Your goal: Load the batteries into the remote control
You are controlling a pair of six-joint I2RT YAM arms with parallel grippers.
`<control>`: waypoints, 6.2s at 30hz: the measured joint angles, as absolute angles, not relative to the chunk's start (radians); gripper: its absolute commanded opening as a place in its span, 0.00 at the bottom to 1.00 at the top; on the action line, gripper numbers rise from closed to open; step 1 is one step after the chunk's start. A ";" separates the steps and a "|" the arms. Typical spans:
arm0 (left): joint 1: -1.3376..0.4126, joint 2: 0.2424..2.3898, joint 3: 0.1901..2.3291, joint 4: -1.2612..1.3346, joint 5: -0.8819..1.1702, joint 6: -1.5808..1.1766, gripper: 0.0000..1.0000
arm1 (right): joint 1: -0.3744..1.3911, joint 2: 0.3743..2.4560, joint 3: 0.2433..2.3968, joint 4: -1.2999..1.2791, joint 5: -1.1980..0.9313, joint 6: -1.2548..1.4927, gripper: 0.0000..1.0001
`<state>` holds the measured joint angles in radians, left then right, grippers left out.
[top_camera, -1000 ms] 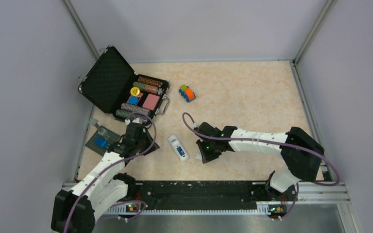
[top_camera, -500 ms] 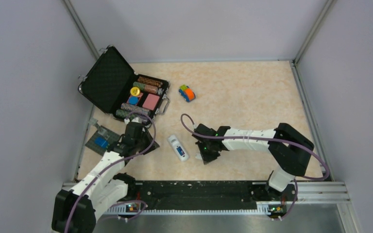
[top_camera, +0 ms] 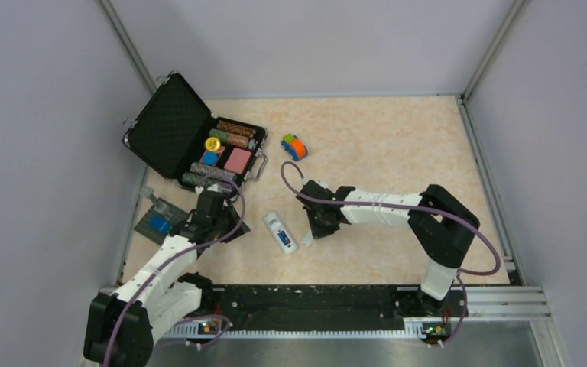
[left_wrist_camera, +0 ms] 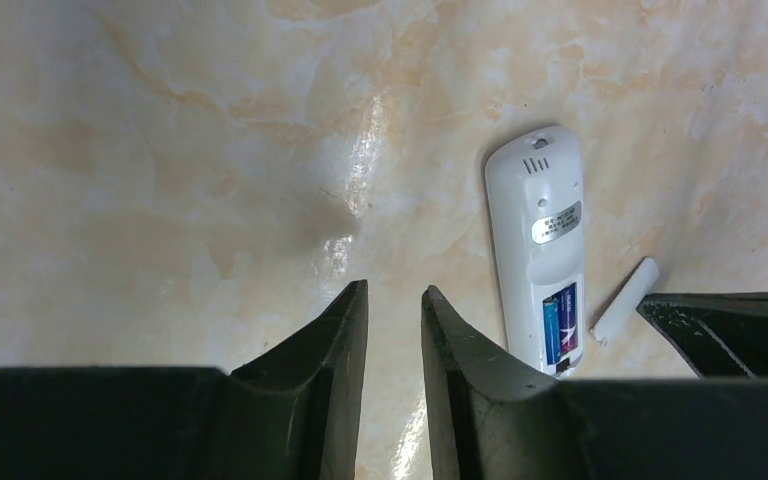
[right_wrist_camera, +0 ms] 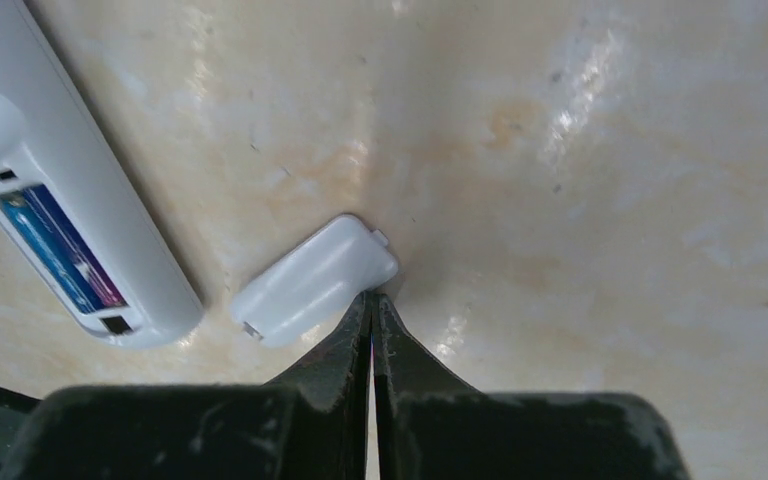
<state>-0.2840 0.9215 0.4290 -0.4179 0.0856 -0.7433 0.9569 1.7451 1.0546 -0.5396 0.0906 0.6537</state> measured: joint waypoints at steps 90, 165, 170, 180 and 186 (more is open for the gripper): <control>-0.180 0.926 0.430 -0.396 0.142 -0.703 0.32 | 1.119 1.903 1.280 -0.664 0.150 0.546 0.20; -0.030 1.494 0.748 -0.205 0.474 -0.737 0.30 | 1.155 1.800 1.406 -0.725 -0.015 0.234 0.06; 0.019 1.444 0.780 -0.258 0.474 -0.727 0.30 | 1.146 1.903 1.536 -0.843 0.019 0.194 0.06; 0.130 1.358 0.795 -0.322 0.401 -0.703 0.30 | 1.137 2.032 1.613 -0.997 0.037 0.183 0.06; 0.143 1.351 0.795 -0.324 0.376 -0.699 0.30 | 1.120 2.046 1.646 -1.016 0.050 0.182 0.06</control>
